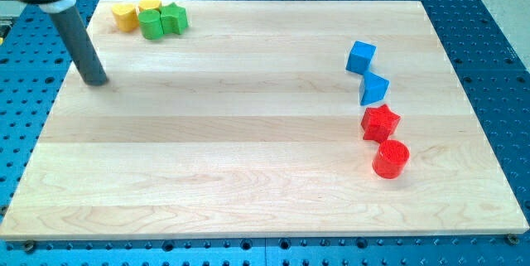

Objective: Move the green star into the blue cube

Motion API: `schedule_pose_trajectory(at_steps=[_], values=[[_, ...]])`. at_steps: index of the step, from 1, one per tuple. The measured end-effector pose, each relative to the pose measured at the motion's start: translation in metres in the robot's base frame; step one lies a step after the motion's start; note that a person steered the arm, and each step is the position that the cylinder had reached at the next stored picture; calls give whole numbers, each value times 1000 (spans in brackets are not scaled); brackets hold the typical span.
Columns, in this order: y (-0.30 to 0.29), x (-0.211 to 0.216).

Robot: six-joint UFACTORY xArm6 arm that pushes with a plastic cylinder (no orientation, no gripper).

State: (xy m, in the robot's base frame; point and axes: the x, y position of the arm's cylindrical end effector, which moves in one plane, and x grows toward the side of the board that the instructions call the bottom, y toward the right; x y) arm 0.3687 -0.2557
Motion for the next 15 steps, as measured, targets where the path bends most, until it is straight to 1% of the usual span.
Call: schedule_pose_trajectory(at_steps=[1,2,3,4,5,6,7,8,9,10,11,12,13,14,15], values=[[0,-62],[-6,-109],[-28,-128],[6,-128],[79,-126],[99,-126],[99,-126],[146,-126],[237,-125],[305,-126],[233,-148],[215,-124],[261,-98],[310,-97],[371,-97]])
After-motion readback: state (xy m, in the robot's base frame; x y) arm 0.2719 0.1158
